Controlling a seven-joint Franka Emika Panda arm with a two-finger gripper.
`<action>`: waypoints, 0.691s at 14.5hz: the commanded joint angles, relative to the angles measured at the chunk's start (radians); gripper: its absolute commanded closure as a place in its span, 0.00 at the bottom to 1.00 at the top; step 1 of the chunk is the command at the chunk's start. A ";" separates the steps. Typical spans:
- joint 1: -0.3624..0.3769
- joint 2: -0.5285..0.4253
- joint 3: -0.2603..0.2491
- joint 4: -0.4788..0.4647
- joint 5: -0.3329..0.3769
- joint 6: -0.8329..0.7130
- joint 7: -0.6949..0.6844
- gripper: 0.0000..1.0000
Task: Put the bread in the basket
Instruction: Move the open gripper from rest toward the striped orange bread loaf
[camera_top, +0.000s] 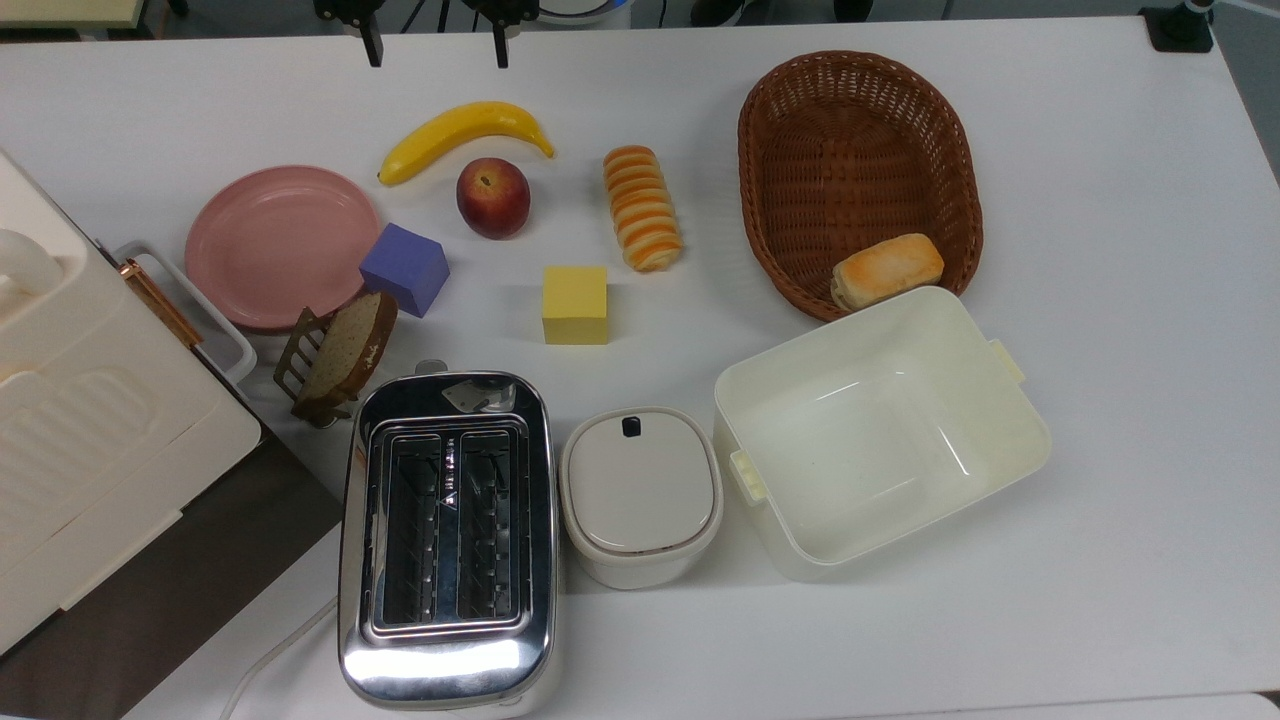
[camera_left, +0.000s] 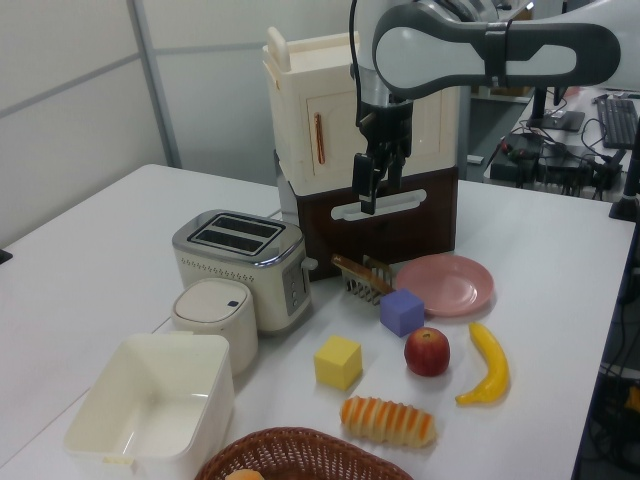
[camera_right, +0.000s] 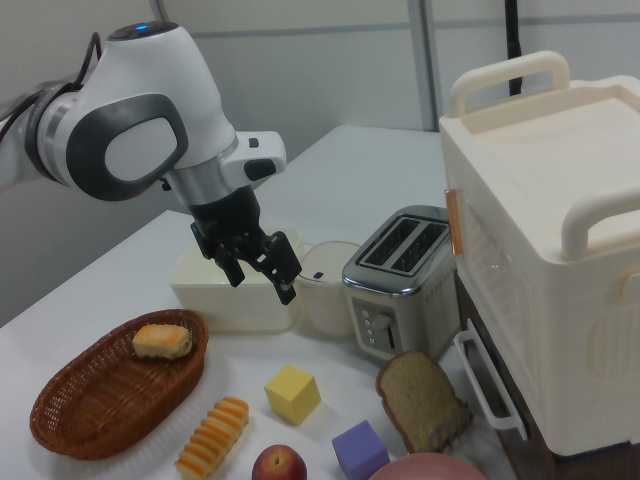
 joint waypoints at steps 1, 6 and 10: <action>0.032 0.014 0.023 0.018 -0.007 -0.035 0.067 0.00; 0.032 0.011 0.025 0.011 -0.006 -0.040 0.071 0.00; 0.034 0.009 0.026 0.008 -0.004 -0.043 0.072 0.00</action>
